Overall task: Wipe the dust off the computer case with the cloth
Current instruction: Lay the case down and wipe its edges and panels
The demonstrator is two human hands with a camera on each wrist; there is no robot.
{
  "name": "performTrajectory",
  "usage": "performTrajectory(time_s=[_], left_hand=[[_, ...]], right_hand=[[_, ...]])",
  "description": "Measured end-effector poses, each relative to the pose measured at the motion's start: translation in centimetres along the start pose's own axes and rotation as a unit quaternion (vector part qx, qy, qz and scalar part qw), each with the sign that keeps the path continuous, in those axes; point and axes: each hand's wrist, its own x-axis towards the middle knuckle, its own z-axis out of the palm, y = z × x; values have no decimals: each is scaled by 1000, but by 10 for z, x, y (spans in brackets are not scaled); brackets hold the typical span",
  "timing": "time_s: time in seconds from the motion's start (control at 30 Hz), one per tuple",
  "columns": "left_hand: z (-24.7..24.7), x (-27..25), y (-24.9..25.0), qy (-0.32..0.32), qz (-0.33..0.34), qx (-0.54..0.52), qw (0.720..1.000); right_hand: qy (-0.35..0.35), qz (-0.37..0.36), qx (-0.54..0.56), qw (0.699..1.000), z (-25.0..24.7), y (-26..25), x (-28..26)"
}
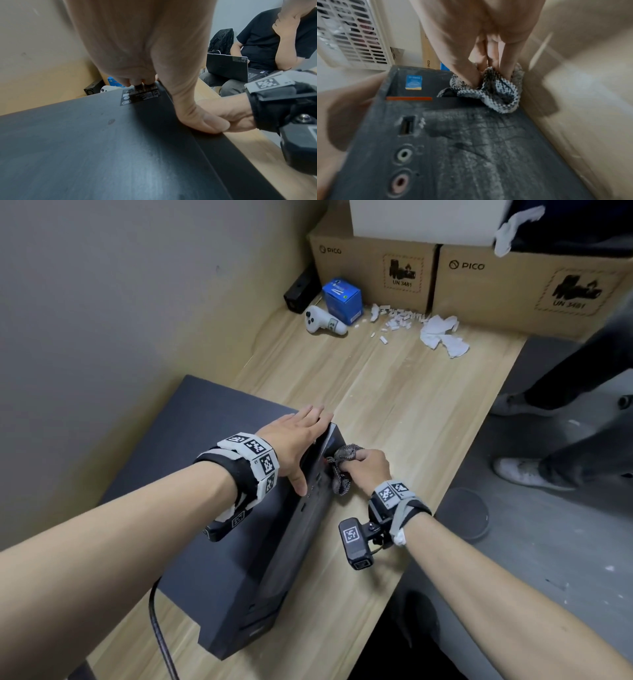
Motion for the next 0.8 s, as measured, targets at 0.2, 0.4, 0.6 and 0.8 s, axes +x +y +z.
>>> performTrajectory(time_s=[0.2,0.4,0.6,0.8], left_hand=[[2,1,-2,3,3,-8,1000],[1,1,-2,-4,1,-8,1000],[-2,-1,0,6,10,3,1000],[0,1,-1,-7,2,-2,1000]], right_hand=[[-19,-144,34,989,-15,-42,-20],[-64,-179,74,979,-43,-30,-28],[9,-96,-183,978,-47,-9,-7],[-16,-77,-229,970,-2,-11,-2]])
